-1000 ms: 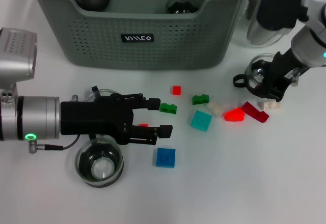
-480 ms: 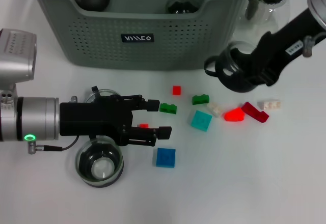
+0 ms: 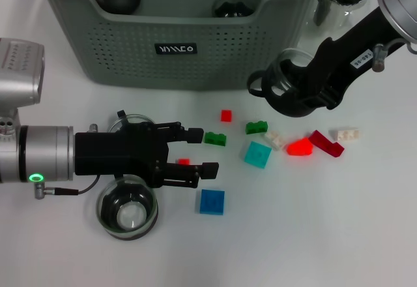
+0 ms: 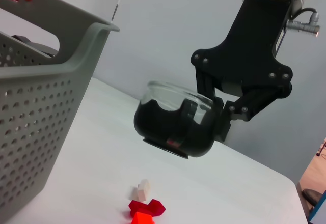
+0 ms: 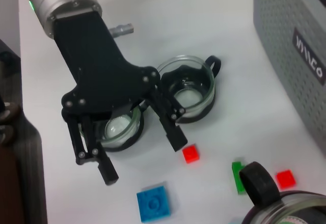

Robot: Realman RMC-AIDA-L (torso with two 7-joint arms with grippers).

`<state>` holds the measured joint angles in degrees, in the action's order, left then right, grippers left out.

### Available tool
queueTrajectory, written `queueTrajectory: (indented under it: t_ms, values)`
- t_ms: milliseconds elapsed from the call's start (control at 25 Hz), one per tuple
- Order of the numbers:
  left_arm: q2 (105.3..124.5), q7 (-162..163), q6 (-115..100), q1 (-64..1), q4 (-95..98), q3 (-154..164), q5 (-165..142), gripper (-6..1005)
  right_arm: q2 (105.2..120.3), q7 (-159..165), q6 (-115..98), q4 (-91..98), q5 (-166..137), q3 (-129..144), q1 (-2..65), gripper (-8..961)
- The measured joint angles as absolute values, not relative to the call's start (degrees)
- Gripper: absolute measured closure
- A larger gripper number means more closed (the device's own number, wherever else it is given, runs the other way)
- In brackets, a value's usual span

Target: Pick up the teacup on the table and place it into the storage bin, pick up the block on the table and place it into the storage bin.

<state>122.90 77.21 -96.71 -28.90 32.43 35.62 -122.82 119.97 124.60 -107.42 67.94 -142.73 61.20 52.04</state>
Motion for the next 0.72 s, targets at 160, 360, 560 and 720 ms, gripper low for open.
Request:
queueTrajectory:
  t_ms: [160, 360, 560, 720]
  values:
    - [122.88, 77.2, -96.8, -28.9, 32.4, 35.6, -122.8, 187, 119.99, 124.1, -107.1, 68.1, -142.6, 61.7, 52.0, 897]
    - [122.87, 77.2, -96.6, -28.8, 32.4, 35.6, -122.8, 188, 119.97, 123.4, -106.8, 68.2, -142.6, 63.0, 51.8, 896]
    - [122.87, 77.2, -96.6, -28.8, 32.4, 35.6, -122.8, 188, 119.98, 123.8, -106.6, 68.1, -143.3, 65.0, 52.1, 896]
    - [122.87, 77.2, -96.7, -28.8, 32.4, 35.6, -122.8, 189, 120.13, 123.8, -105.4, 68.7, -143.2, 65.7, 52.2, 896]
